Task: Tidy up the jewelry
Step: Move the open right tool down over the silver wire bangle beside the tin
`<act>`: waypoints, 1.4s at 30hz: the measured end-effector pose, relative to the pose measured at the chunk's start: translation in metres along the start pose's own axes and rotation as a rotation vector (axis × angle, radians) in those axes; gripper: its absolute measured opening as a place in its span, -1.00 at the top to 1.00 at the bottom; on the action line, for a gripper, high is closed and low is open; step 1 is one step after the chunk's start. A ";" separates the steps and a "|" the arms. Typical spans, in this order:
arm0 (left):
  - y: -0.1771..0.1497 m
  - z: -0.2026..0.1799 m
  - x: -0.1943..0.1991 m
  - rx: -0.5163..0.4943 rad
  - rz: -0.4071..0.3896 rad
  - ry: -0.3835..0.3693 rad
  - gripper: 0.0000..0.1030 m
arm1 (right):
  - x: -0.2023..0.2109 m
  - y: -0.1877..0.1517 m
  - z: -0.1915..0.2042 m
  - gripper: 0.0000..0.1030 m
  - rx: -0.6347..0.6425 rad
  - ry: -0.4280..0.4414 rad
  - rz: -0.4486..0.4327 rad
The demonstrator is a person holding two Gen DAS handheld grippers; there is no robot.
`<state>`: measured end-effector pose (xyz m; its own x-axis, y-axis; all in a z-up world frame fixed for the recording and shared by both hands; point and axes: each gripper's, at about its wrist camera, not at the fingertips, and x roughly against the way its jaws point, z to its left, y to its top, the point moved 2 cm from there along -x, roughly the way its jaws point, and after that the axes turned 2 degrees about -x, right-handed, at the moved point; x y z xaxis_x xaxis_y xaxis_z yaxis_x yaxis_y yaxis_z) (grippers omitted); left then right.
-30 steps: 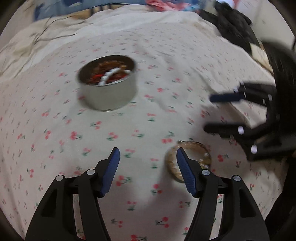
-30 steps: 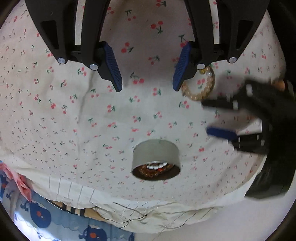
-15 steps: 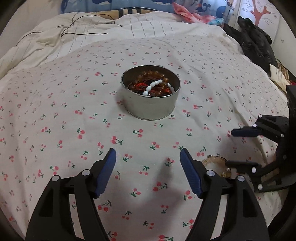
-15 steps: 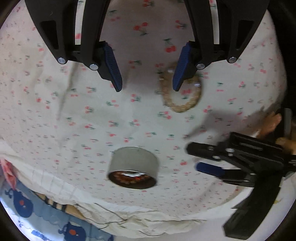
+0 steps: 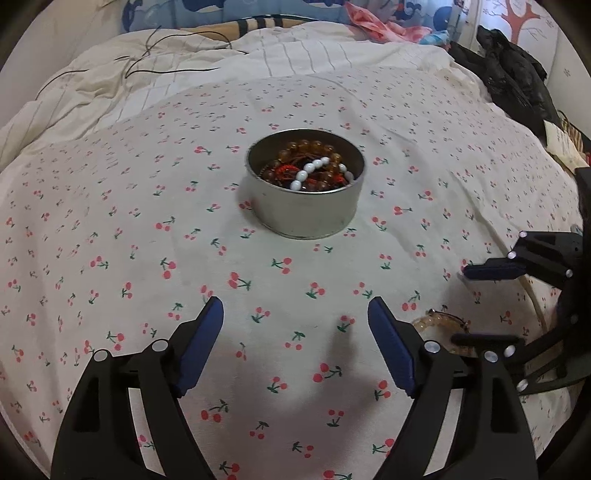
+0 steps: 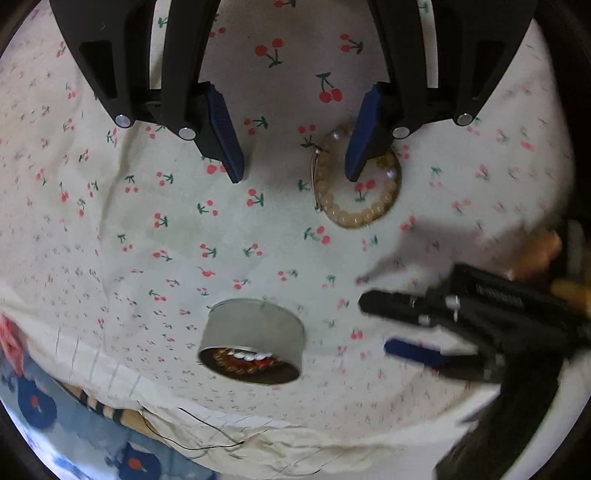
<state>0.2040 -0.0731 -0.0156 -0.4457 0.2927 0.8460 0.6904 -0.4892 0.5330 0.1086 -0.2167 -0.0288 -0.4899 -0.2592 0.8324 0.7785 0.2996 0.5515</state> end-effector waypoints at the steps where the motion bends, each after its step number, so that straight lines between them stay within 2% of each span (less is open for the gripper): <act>1: 0.000 0.001 0.000 0.005 -0.002 0.002 -0.53 | -0.001 0.000 0.001 -0.08 0.013 -0.024 0.006; 5: 0.001 0.001 0.000 0.000 -0.002 0.002 -0.53 | -0.010 -0.005 0.009 -0.09 0.076 -0.087 0.033; 12: 0.000 0.000 -0.001 -0.012 0.003 0.014 -0.55 | -0.007 -0.007 -0.003 -0.09 0.037 -0.066 0.042; 15: 0.000 -0.001 0.000 -0.011 0.001 0.018 -0.55 | -0.002 -0.003 -0.010 -0.09 -0.015 -0.007 0.018; 21: 0.000 -0.002 -0.001 -0.017 0.004 0.020 -0.57 | -0.005 -0.005 -0.011 -0.10 0.007 -0.066 0.038; 26: -0.001 -0.005 -0.003 -0.028 0.009 0.024 -0.57 | -0.017 -0.009 0.000 -0.22 0.064 -0.136 0.060; 31: 0.000 -0.005 -0.004 -0.031 0.011 0.033 -0.58 | -0.005 -0.006 -0.009 -0.21 0.014 -0.055 0.040; 35: 0.000 -0.002 -0.003 -0.021 0.007 0.036 -0.59 | 0.008 -0.003 -0.010 -0.08 -0.023 0.105 0.023; 37: 0.000 -0.003 -0.003 -0.023 0.008 0.040 -0.60 | 0.013 -0.005 -0.005 0.09 0.001 0.174 0.031; 40: 0.000 -0.003 -0.002 -0.028 0.007 0.041 -0.60 | 0.015 -0.007 0.005 0.09 0.040 0.210 0.045; 42: 0.000 -0.003 -0.003 -0.028 0.008 0.040 -0.60 | 0.003 -0.010 0.012 0.09 0.049 0.207 0.093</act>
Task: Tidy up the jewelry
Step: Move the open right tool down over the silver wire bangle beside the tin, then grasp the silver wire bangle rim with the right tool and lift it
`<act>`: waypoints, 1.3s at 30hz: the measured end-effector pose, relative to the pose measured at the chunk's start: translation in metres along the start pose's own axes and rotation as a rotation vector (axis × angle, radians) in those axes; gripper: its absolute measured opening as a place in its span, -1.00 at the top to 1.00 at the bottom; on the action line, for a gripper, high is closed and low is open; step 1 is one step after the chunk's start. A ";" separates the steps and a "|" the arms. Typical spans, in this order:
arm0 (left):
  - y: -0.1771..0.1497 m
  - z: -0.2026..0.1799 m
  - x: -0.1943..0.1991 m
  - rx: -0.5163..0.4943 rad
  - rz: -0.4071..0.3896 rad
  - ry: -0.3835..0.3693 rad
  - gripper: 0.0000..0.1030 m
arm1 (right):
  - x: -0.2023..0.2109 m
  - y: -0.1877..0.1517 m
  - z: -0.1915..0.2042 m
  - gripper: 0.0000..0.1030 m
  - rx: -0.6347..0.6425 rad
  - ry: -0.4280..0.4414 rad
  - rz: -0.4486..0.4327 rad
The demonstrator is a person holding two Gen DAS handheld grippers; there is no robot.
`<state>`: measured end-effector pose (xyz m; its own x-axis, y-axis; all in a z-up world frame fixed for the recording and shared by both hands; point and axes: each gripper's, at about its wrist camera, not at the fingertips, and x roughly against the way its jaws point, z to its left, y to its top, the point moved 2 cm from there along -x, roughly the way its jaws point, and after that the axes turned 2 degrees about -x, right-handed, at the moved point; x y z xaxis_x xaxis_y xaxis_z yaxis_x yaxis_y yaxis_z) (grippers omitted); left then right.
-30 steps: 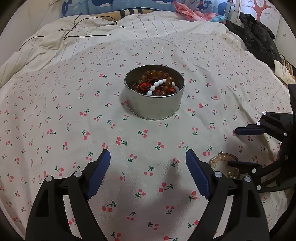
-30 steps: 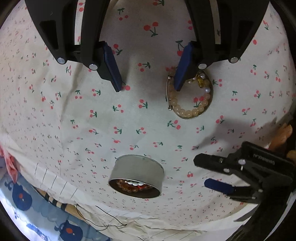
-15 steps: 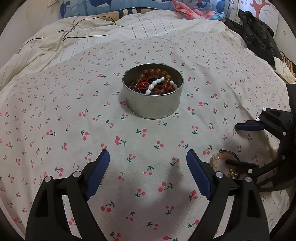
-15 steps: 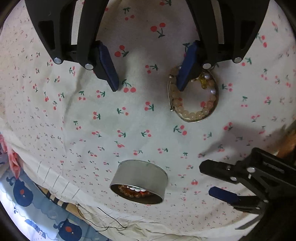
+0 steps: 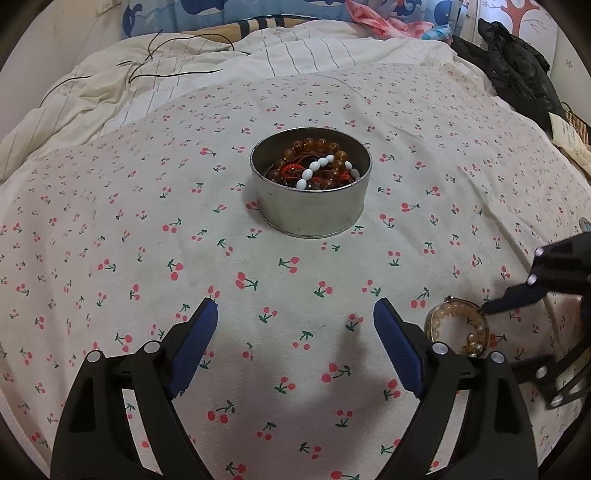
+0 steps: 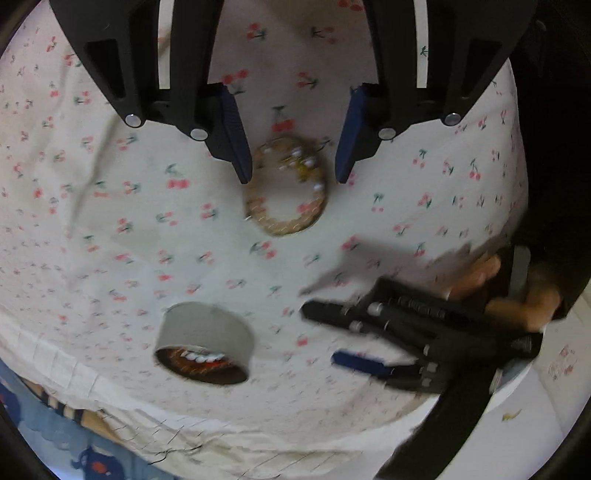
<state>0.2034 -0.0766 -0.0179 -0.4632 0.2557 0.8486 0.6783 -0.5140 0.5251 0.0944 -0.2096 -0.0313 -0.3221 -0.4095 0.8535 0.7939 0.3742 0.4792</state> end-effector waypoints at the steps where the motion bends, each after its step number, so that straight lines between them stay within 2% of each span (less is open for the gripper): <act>1: 0.000 0.000 0.000 -0.002 0.000 0.000 -0.60 | 0.000 0.000 0.000 0.06 0.000 0.000 0.000; 2: 0.000 -0.001 0.001 -0.003 0.000 0.000 -0.60 | -0.002 0.000 0.003 0.01 -0.002 0.011 0.008; 4: 0.000 -0.001 0.001 -0.005 0.000 -0.002 -0.61 | -0.001 0.000 0.006 -0.38 -0.001 0.036 0.010; 5: 0.000 -0.001 0.001 -0.005 0.001 -0.002 -0.61 | -0.001 0.000 0.009 -0.42 0.006 0.042 0.008; 7: 0.000 -0.002 0.001 -0.006 0.002 -0.002 -0.61 | -0.001 0.001 0.015 -0.55 0.042 -0.011 0.000; 12: -0.001 -0.005 0.000 -0.014 0.005 0.000 -0.61 | -0.003 0.001 0.010 -0.55 0.049 -0.115 -0.018; 14: -0.001 -0.005 0.000 -0.015 0.007 0.002 -0.61 | -0.008 0.002 0.002 -0.55 0.021 -0.120 -0.011; 17: -0.001 -0.005 -0.001 -0.020 0.009 0.000 -0.61 | -0.014 0.004 0.000 -0.48 0.003 -0.087 -0.018; 19: -0.001 -0.005 -0.001 -0.021 0.009 0.001 -0.61 | -0.013 0.006 0.003 -0.12 0.005 -0.053 -0.029; 26: 0.000 -0.002 -0.001 -0.011 0.006 0.002 -0.61 | -0.009 0.006 -0.004 -0.09 -0.047 0.007 -0.042; 32: -0.001 -0.006 -0.001 -0.027 0.013 -0.010 -0.61 | 0.010 0.009 -0.014 -0.09 -0.100 0.059 -0.098; 35: -0.002 -0.019 -0.002 -0.071 0.009 -0.028 -0.61 | 0.019 0.008 -0.027 -0.09 -0.132 0.001 -0.111; 37: -0.003 -0.034 -0.002 -0.122 0.001 -0.045 -0.61 | 0.020 0.005 -0.040 -0.09 -0.152 -0.089 -0.088; 39: -0.005 -0.051 -0.005 -0.181 0.002 -0.047 -0.61 | 0.017 0.002 -0.047 -0.09 -0.166 -0.143 -0.057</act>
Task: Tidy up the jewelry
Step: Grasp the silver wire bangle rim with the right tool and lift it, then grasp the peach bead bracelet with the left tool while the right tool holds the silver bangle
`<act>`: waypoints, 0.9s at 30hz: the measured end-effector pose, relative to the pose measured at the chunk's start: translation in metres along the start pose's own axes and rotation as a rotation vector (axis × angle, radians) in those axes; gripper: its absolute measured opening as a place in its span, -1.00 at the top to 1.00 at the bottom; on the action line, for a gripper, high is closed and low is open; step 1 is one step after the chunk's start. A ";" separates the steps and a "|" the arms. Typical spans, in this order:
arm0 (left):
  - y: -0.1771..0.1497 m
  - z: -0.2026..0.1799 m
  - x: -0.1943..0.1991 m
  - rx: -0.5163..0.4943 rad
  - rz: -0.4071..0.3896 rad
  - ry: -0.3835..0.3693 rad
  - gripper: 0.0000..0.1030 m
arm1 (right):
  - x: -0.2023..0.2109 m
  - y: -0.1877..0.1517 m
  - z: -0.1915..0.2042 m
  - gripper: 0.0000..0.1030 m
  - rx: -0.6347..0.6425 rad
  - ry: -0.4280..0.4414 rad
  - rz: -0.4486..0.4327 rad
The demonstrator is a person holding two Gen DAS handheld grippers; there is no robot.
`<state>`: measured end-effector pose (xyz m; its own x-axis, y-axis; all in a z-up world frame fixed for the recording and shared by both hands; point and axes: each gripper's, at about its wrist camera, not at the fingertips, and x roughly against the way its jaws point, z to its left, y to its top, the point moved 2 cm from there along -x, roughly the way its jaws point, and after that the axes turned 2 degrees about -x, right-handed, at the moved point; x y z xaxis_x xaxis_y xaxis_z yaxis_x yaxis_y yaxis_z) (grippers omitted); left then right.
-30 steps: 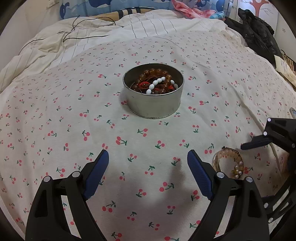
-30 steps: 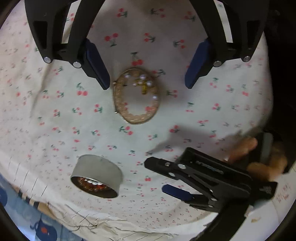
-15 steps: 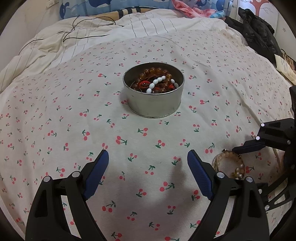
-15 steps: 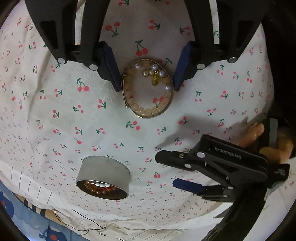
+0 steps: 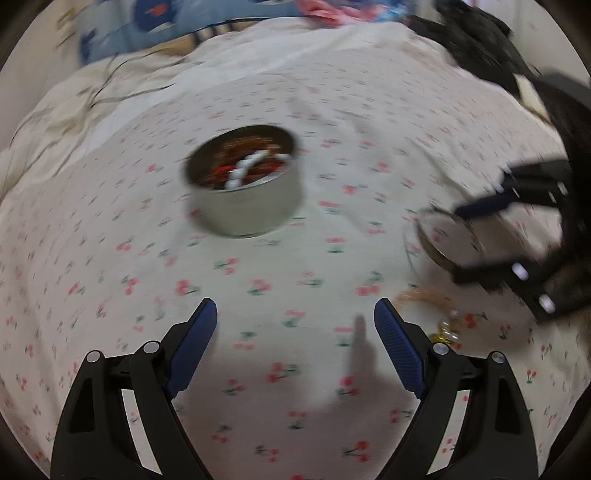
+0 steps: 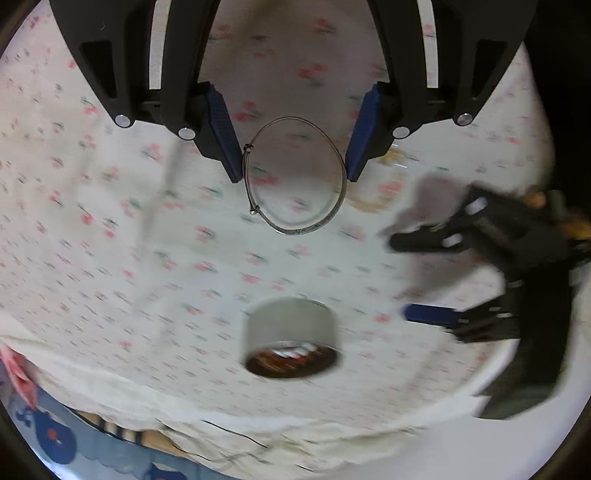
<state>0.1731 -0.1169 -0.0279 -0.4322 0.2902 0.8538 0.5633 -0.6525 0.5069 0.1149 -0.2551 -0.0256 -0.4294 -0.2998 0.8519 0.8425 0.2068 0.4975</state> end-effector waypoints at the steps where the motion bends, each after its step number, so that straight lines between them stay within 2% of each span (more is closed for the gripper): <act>1: 0.000 -0.008 -0.003 -0.026 0.002 0.004 -0.61 | -0.003 0.000 -0.003 -0.09 0.001 -0.019 0.012; 5: -0.003 -0.032 -0.016 -0.100 0.035 0.013 -0.61 | -0.011 -0.004 -0.001 -0.16 0.038 -0.078 0.045; 6: -0.003 -0.037 -0.017 -0.121 0.029 0.035 -0.61 | -0.011 -0.004 0.000 -0.24 0.044 -0.079 0.045; 8: -0.003 -0.037 -0.017 -0.116 0.032 0.015 -0.46 | -0.009 -0.004 0.000 -0.32 0.041 -0.089 0.036; 10: -0.002 -0.030 -0.016 -0.065 0.049 -0.038 0.12 | -0.008 -0.004 -0.001 -0.35 0.029 -0.091 0.029; 11: -0.002 -0.027 -0.015 -0.058 0.051 -0.034 0.28 | -0.008 -0.003 -0.003 -0.37 0.020 -0.091 0.022; 12: -0.002 -0.022 -0.014 -0.045 0.055 -0.028 0.65 | -0.008 -0.002 -0.004 -0.39 0.011 -0.090 0.014; 13: -0.002 -0.017 -0.014 -0.028 0.059 -0.021 0.86 | -0.006 -0.002 -0.005 -0.41 0.002 -0.084 0.006; 17: -0.004 0.022 -0.013 0.090 0.066 0.072 0.87 | -0.006 0.000 -0.004 -0.46 -0.004 -0.069 0.000; 20: -0.007 0.037 -0.009 0.149 0.064 0.084 0.87 | -0.004 0.001 0.000 -0.46 0.007 -0.063 -0.016; 23: -0.007 0.040 -0.009 0.167 0.069 0.071 0.87 | 0.007 0.005 0.011 -0.46 0.025 0.036 -0.064; 25: -0.009 0.040 -0.012 0.163 0.082 0.065 0.86 | 0.005 0.004 0.019 -0.44 0.051 0.075 -0.051; 26: -0.008 0.040 -0.015 0.163 0.092 0.062 0.86 | -0.003 0.001 0.024 -0.39 0.075 0.063 -0.022; 27: -0.008 0.041 -0.016 0.169 0.096 0.062 0.85 | -0.009 -0.001 0.028 -0.11 0.096 0.040 0.005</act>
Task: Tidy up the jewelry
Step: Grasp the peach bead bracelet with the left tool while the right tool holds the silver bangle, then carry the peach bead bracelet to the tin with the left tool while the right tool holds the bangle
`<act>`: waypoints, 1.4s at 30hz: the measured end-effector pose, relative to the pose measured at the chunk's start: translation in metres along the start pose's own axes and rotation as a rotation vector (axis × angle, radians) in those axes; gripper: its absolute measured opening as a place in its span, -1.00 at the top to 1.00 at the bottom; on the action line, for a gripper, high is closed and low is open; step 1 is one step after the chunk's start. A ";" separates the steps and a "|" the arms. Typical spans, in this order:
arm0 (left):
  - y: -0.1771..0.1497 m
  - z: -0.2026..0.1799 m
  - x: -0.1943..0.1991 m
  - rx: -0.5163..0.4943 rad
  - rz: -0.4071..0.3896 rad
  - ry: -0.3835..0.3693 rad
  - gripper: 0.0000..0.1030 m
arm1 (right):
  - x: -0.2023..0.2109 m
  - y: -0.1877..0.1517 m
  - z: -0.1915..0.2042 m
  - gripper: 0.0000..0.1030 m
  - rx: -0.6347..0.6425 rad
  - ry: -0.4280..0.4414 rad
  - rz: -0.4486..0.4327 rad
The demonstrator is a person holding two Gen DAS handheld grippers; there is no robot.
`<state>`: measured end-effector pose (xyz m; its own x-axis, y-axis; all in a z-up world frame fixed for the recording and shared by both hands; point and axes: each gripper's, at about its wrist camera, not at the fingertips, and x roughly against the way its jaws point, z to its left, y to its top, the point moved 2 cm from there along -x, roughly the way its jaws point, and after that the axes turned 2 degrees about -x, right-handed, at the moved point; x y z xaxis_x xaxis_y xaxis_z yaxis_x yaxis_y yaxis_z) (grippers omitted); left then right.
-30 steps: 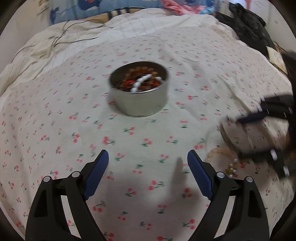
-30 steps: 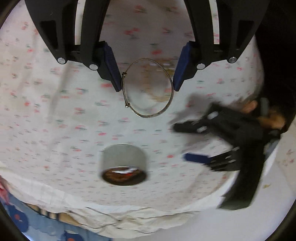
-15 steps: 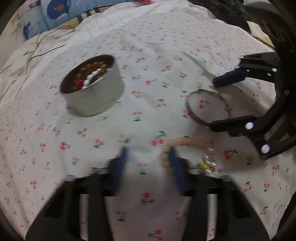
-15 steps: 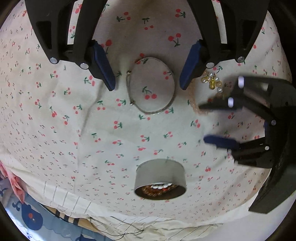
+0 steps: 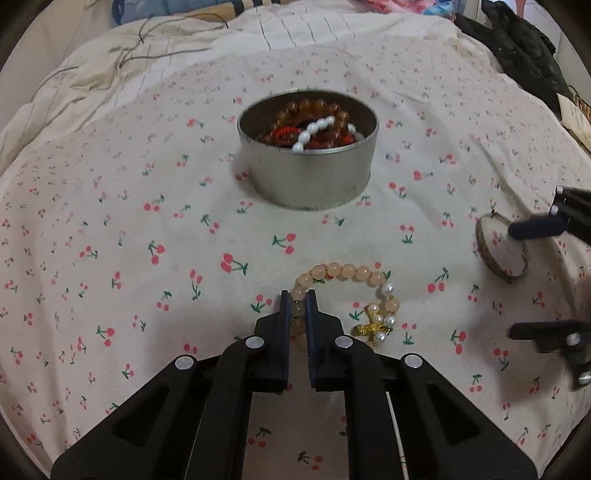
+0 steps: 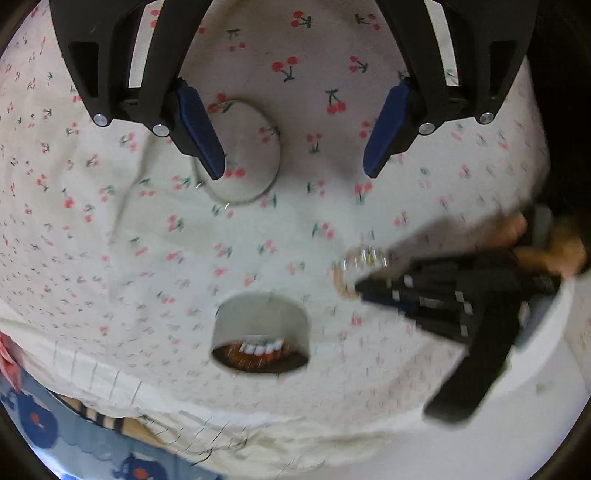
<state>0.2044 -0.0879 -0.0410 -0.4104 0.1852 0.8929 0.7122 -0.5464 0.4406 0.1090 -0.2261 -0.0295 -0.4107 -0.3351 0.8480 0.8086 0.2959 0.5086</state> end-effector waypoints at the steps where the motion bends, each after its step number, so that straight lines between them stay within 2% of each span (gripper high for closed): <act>1: 0.001 0.003 0.000 0.014 0.000 -0.003 0.84 | -0.008 -0.002 0.004 -0.01 0.022 -0.022 0.031; 2: 0.001 0.004 -0.001 0.028 0.008 -0.016 0.83 | -0.013 -0.003 0.008 0.05 0.043 -0.051 0.038; 4: -0.003 0.007 -0.001 0.035 0.015 -0.025 0.80 | -0.012 -0.001 0.016 0.79 0.068 -0.044 0.025; 5: -0.003 0.008 -0.002 0.043 0.016 -0.031 0.79 | -0.011 0.000 0.017 0.89 0.069 -0.039 0.018; 9: -0.002 0.010 0.004 0.047 -0.007 -0.082 0.87 | 0.001 0.005 0.005 0.92 -0.010 0.009 -0.042; 14: 0.005 0.018 0.023 0.086 -0.101 -0.154 0.87 | 0.032 0.014 -0.010 0.92 -0.110 0.070 -0.191; 16: 0.004 0.025 0.021 0.106 -0.094 -0.129 0.87 | 0.029 0.018 -0.013 0.91 -0.116 0.060 -0.189; 18: 0.003 0.029 0.017 0.118 -0.078 -0.119 0.87 | 0.018 0.017 -0.011 0.89 -0.112 0.073 -0.130; 20: 0.002 0.030 0.011 0.121 -0.054 -0.085 0.86 | 0.009 0.015 -0.005 0.25 -0.084 0.054 -0.083; 21: 0.004 0.032 0.007 0.120 -0.041 -0.070 0.85 | 0.006 0.012 -0.002 -0.23 -0.069 0.054 -0.064; 22: 0.002 0.032 0.002 0.115 -0.011 -0.057 0.83 | 0.005 0.009 0.001 -0.24 -0.051 0.040 -0.066; 23: 0.001 0.031 -0.002 0.112 0.005 -0.048 0.81 | 0.003 0.007 0.006 -0.23 -0.023 0.026 -0.059; 24: 0.000 0.031 -0.004 0.111 0.011 -0.038 0.76 | -0.002 0.005 0.010 -0.12 -0.002 0.019 -0.035; 25: 0.000 0.030 -0.006 0.106 0.018 -0.037 0.67 | -0.006 0.003 0.012 0.14 0.011 0.005 -0.019; 26: 0.001 0.028 -0.007 0.101 0.022 -0.043 0.59 | -0.014 -0.001 0.014 0.15 0.026 -0.021 0.011; 27: 0.000 0.026 -0.009 0.093 0.027 -0.042 0.45 | -0.016 -0.002 0.016 0.37 0.040 -0.034 0.014; 28: 0.000 0.025 -0.010 0.086 0.031 -0.037 0.40 | -0.016 -0.002 0.018 0.80 0.046 -0.027 0.013; 29: -0.001 0.021 -0.011 0.072 0.032 -0.020 0.39 | -0.014 0.000 0.020 0.90 0.053 -0.020 0.011; 31: -0.002 0.016 -0.009 0.053 0.036 -0.023 0.42 | -0.012 0.002 0.020 0.93 0.040 0.004 -0.003; 32: -0.003 0.015 -0.006 0.054 0.033 -0.052 0.60 | -0.010 0.002 0.019 0.93 0.027 0.022 -0.010; 33: -0.003 0.015 -0.004 0.060 0.027 -0.088 0.87 | -0.008 0.003 0.016 0.93 0.006 0.046 -0.025; 35: -0.001 0.014 0.004 0.064 -0.007 -0.152 0.87 | -0.001 0.009 0.011 0.93 -0.030 0.082 -0.065; 37: 0.000 0.011 0.012 0.058 -0.042 -0.184 0.87 | 0.010 0.013 0.005 0.93 -0.065 0.105 -0.126; 42: 0.006 0.016 0.028 0.079 -0.109 -0.230 0.87 | 0.037 0.020 -0.001 0.93 -0.090 0.129 -0.268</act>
<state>0.2061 -0.0726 -0.0118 -0.3535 0.4250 0.8333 0.7171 -0.4490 0.5331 0.1101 -0.2333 0.0123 -0.5622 -0.5029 0.6565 0.7152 0.1029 0.6913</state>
